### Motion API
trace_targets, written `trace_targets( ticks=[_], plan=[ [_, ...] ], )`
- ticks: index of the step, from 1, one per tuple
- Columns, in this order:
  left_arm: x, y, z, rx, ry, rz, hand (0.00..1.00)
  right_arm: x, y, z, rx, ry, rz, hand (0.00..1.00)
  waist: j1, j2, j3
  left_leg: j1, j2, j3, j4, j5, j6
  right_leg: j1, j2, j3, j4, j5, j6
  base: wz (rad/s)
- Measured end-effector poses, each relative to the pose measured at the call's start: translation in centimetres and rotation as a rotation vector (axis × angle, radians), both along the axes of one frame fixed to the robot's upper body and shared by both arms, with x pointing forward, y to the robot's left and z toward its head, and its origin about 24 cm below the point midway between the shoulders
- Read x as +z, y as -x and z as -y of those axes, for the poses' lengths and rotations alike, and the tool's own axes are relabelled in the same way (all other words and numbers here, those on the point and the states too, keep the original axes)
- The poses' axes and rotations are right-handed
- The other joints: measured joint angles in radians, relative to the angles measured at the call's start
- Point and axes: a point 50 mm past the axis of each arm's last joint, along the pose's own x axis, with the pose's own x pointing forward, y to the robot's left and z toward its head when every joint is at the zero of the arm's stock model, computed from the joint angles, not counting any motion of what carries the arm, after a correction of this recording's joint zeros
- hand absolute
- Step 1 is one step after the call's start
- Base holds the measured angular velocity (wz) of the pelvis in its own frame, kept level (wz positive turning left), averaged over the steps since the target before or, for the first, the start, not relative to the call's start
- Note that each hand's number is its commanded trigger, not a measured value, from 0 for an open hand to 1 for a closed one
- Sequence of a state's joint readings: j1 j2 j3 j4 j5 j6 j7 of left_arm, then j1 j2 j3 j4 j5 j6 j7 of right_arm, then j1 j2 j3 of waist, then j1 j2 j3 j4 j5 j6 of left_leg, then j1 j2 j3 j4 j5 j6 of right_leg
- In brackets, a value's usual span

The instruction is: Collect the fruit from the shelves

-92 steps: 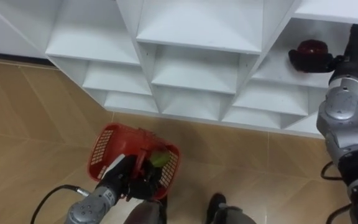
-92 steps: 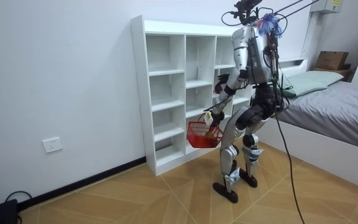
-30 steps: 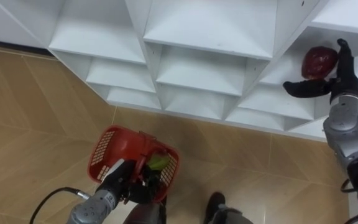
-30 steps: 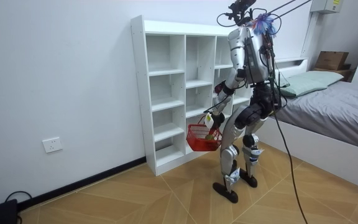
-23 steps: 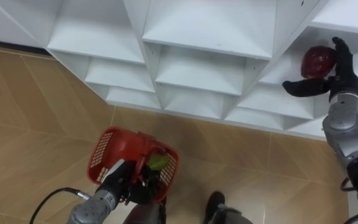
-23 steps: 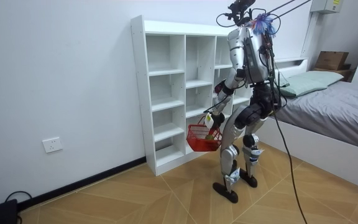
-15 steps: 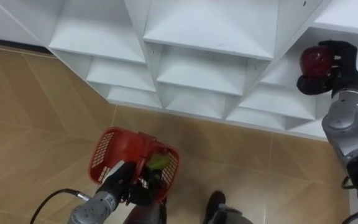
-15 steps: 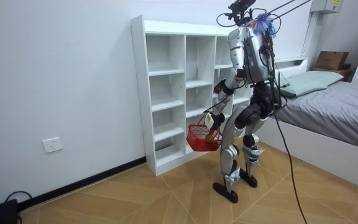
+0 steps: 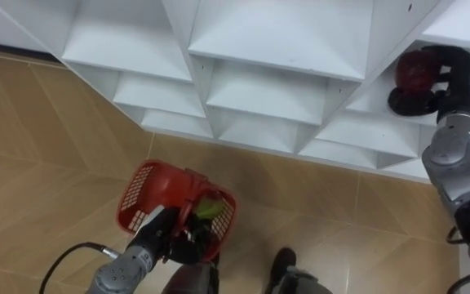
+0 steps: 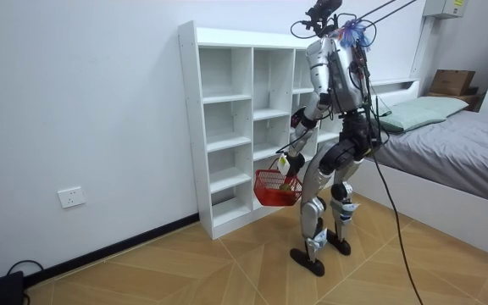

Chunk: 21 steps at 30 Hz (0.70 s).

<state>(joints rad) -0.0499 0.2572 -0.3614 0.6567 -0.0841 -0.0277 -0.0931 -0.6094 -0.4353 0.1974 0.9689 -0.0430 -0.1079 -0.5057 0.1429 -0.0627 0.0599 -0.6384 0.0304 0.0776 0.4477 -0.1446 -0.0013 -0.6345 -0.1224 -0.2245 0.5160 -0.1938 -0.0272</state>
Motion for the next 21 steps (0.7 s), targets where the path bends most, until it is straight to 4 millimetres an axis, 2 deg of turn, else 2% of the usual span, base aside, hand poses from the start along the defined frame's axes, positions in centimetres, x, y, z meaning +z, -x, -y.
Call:
trace_targets(
  ticks=[13,17,21],
  plan=[
    [0.3,-0.4,0.0,-0.007,0.005,0.019,1.0,0.0,-0.2,-0.7,0.045,0.035,-0.011,1.0,-0.002,-0.002,0.001,0.003,0.001,0.001,-0.001,0.0,0.0,0.003,0.001,0.002,-0.002,0.0,0.0,0.0],
    [0.4,-0.5,0.2,-0.011,0.011,0.026,1.0,0.3,-0.4,-2.4,0.128,0.062,0.014,1.0,-0.004,-0.001,0.0004,0.01,0.005,0.004,0.0,0.0,0.0,0.01,0.002,0.006,-0.008,0.004,-0.001,-0.04],
    [0.6,-0.9,0.2,-0.004,0.015,0.041,1.0,-1.9,1.1,-4.4,0.181,0.002,-0.002,1.0,-0.007,0.003,-0.0017,0.028,0.012,0.004,-0.001,0.0,0.0,0.04,0.014,-0.002,-0.034,0.007,-0.002,0.0]
  ],
)
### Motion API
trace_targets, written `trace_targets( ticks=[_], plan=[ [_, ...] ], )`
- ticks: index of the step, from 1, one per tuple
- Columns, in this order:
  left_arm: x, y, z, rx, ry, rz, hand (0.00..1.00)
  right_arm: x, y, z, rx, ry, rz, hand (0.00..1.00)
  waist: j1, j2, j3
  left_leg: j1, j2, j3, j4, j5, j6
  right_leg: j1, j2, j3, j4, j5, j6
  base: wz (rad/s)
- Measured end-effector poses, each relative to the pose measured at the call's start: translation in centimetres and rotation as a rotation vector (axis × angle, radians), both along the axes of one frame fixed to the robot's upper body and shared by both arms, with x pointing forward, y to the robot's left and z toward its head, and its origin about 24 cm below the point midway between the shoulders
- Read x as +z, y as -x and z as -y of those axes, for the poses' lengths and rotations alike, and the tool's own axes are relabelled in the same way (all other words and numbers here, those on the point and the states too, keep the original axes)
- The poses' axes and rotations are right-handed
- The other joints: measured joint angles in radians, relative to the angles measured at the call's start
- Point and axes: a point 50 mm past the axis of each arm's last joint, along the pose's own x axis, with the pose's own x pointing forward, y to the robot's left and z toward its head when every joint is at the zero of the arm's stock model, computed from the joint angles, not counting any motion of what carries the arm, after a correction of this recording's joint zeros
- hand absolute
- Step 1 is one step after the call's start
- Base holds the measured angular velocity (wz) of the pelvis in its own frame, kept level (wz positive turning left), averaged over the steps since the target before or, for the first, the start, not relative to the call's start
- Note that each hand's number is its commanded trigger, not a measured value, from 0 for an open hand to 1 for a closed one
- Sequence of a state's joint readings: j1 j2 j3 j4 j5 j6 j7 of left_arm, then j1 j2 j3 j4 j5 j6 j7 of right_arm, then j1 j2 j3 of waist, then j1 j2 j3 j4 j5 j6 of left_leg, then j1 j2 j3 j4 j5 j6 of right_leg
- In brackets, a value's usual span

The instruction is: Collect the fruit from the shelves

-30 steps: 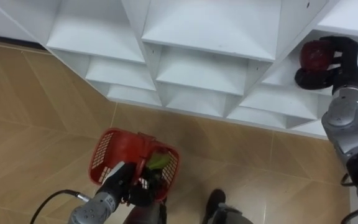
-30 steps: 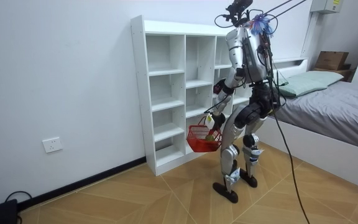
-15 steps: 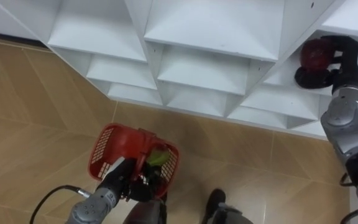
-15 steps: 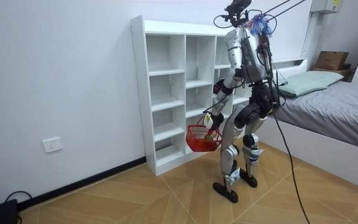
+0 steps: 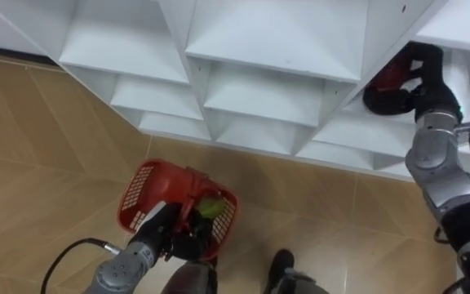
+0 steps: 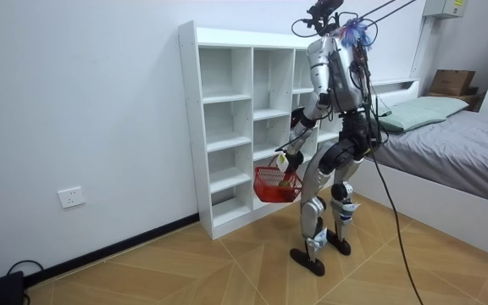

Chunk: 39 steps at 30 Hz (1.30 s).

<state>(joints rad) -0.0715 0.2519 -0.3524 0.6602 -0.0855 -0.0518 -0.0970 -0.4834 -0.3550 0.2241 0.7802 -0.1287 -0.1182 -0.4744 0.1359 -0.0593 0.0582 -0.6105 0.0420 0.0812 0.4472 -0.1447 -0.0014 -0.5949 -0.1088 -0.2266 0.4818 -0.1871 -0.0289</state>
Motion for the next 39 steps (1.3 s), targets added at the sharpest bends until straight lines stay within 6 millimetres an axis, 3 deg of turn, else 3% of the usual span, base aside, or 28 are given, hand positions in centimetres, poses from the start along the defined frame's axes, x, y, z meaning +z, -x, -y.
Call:
trace_targets(
  ticks=[3,5,7,9,13,20,25,39],
  plan=[
    [0.1,-0.1,-0.4,0.025,-0.003,0.009,1.0,-1.3,1.1,-0.4,0.023,-0.028,-0.015,1.0,-0.008,0.006,-0.001,0.014,0.001,0.0,-0.011,0.0,0.0,0.014,0.0,-0.005,-0.008,0.004,0.0,0.0],
    [0.1,-0.1,-0.3,0.022,-0.001,0.012,1.0,-1.9,1.5,-0.5,0.031,-0.038,-0.036,1.0,-0.009,0.02,-0.0038,0.029,0.008,-0.001,-0.018,0.0,0.0,0.04,0.009,-0.009,-0.037,0.019,0.002,-0.02],
    [0.1,-0.1,0.0,0.017,0.007,0.011,1.0,-3.1,2.4,-1.1,0.047,-0.05,-0.067,1.0,-0.02,0.044,-0.0187,0.048,0.014,0.0,-0.028,0.0,0.0,0.069,0.026,0.0,-0.073,0.032,0.007,-0.05],
    [0.1,-0.1,0.1,0.018,0.014,0.015,1.0,-4.2,3.6,-1.2,0.072,-0.06,-0.099,1.0,-0.025,0.055,-0.0286,0.067,0.014,0.005,-0.042,0.001,-0.001,0.087,0.027,0.002,-0.086,0.038,0.007,-0.11],
    [0.7,-0.4,0.5,0.012,0.031,0.051,1.0,-5.6,5.1,-2.7,0.155,-0.092,-0.141,1.0,-0.05,0.068,-0.0373,0.104,0.016,0.025,-0.066,0.002,-0.003,0.108,0.027,0.012,-0.093,0.04,0.006,-0.13],
    [1.1,-0.3,2.1,0.001,0.092,0.09,1.0,-8.4,8.0,-4.6,0.239,-0.172,-0.276,1.0,-0.052,0.067,-0.0379,0.131,0.017,0.033,-0.079,0.003,-0.004,0.126,0.037,0.036,-0.106,0.041,0.007,-0.06],
    [0.5,1.2,2.3,0.008,0.116,0.076,1.0,-10.2,10.4,-6.3,0.305,-0.232,-0.361,1.0,-0.075,0.071,-0.0403,0.145,0.019,0.032,-0.091,0.004,-0.005,0.15,0.042,0.032,-0.138,0.052,0.011,0.0],
    [0.0,2.1,4.0,-0.008,0.192,0.038,1.0,-10.7,11.3,-7.8,0.4,-0.278,-0.42,1.0,-0.083,0.071,-0.0413,0.169,0.017,0.04,-0.104,0.004,-0.005,0.163,0.043,0.035,-0.138,0.054,0.012,-0.01]
  ],
)
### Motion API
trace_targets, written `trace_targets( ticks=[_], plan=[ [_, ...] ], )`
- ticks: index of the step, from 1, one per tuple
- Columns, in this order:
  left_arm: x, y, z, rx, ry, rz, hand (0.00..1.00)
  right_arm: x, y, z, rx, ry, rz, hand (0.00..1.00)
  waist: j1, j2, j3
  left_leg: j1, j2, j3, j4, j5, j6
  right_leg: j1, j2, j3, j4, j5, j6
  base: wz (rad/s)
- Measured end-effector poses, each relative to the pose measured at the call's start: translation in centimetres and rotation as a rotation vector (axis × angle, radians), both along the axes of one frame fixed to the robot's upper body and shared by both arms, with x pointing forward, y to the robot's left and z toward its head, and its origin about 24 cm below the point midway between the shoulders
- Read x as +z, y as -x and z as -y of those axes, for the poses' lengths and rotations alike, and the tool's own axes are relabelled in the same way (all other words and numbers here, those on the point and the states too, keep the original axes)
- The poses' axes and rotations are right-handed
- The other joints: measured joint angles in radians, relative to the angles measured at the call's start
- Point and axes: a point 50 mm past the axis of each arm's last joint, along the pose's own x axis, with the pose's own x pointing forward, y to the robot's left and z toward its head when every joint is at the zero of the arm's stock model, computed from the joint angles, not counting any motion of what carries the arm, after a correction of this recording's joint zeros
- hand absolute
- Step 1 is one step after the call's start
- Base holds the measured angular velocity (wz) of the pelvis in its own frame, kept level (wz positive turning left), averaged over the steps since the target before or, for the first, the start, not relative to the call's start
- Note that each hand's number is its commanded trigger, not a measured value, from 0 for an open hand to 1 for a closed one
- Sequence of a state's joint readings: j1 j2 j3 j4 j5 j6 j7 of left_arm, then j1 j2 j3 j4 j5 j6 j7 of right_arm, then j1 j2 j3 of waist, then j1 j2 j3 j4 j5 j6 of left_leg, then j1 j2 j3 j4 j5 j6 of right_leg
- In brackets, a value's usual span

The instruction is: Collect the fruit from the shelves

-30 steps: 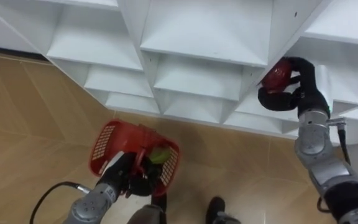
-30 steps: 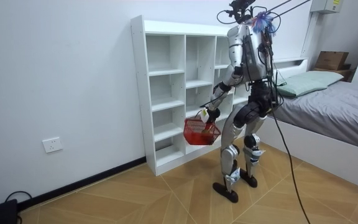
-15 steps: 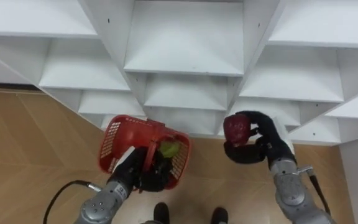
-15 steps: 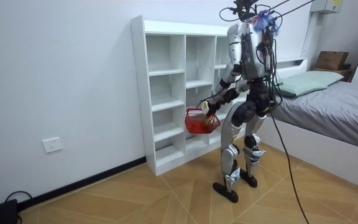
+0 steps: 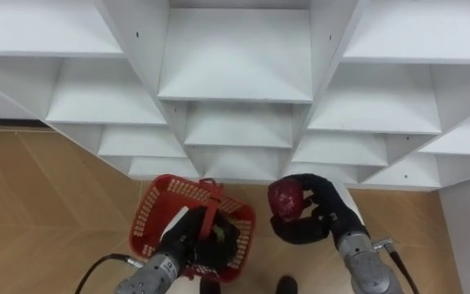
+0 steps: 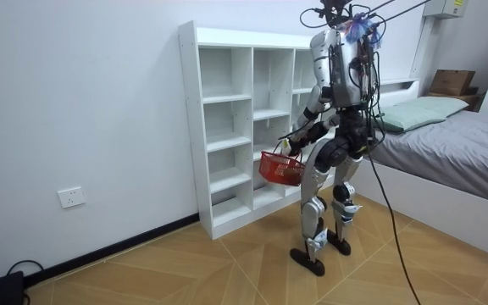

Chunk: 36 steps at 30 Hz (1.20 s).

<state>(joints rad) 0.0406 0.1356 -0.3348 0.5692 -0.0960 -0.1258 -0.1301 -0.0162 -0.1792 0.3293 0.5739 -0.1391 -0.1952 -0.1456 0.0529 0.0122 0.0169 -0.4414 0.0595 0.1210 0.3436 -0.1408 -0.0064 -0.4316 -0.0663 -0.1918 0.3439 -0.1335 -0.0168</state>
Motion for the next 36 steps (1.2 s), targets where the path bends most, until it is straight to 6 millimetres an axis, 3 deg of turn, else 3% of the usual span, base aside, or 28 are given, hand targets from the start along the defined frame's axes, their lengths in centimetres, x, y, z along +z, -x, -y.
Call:
trace_targets(
  ticks=[12,36],
  plan=[
    [-0.2,0.5,1.5,-0.068,0.02,-0.016,1.0,-0.4,0.3,-2.1,0.115,-0.021,-0.045,1.0,-0.002,0.0,0.0,0.0,0.0,0.001,-0.002,0.0,0.0,-0.001,0.0,-0.001,-0.002,0.0,0.0,0.0],
    [0.0,0.4,1.9,-0.1,0.043,-0.017,1.0,0.3,-0.2,-2.6,0.151,-0.04,-0.025,1.0,-0.004,0.01,0.0003,-0.001,0.0,0.004,-0.004,0.0,0.0,-0.004,0.0,0.004,-0.002,0.0,0.0,0.0]
  ],
)
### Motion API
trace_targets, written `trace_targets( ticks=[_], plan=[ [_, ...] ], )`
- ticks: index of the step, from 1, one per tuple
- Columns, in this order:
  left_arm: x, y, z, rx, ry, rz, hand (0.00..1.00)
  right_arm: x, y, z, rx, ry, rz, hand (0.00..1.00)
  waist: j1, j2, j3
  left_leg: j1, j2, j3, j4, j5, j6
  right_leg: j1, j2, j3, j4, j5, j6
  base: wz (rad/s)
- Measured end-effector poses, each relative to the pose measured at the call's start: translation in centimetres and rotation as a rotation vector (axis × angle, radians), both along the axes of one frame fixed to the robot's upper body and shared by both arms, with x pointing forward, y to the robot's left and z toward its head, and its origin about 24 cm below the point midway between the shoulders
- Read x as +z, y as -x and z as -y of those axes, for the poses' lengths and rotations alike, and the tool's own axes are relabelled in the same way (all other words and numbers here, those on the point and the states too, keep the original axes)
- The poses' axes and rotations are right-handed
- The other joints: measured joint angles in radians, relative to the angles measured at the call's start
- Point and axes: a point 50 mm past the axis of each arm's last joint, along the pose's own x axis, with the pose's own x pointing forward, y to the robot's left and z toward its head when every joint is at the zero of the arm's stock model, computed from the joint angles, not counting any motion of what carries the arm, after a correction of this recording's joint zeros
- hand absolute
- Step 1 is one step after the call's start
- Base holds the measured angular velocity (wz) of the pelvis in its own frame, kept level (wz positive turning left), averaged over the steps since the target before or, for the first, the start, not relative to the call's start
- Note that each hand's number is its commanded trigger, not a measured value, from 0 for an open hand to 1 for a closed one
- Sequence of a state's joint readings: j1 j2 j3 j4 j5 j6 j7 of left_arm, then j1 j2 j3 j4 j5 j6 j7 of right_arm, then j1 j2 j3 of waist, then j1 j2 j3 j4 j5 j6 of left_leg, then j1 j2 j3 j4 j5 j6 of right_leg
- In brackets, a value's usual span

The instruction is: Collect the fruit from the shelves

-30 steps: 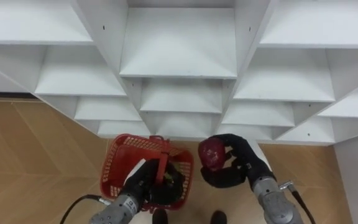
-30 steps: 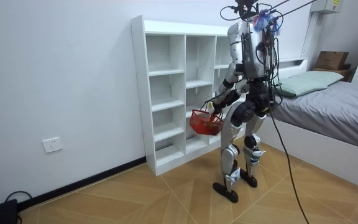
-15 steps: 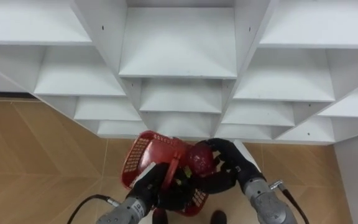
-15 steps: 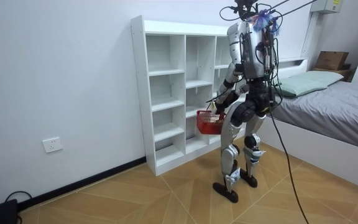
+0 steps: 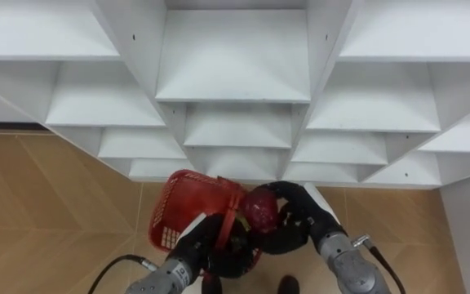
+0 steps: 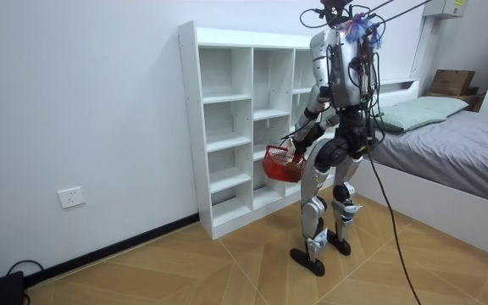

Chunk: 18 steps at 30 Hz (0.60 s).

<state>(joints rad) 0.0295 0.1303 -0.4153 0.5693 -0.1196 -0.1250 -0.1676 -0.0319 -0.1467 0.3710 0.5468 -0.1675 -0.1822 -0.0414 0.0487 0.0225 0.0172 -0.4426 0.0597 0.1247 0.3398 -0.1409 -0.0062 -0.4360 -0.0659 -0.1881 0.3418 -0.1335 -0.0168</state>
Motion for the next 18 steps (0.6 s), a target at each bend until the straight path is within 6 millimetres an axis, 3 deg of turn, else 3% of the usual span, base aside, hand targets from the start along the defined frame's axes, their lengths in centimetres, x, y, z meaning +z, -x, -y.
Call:
trace_targets(
  ticks=[18],
  plan=[
    [0.27,-0.45,0.12,-0.003,0.004,0.013,1.0,0.14,-0.16,-0.07,0.002,-0.001,0.009,1.0,0.005,0.001,0.0004,-0.001,0.003,0.017,-0.008,0.0,0.0,-0.014,0.002,0.015,0.0,0.0,0.0,-0.01]
  ],
)
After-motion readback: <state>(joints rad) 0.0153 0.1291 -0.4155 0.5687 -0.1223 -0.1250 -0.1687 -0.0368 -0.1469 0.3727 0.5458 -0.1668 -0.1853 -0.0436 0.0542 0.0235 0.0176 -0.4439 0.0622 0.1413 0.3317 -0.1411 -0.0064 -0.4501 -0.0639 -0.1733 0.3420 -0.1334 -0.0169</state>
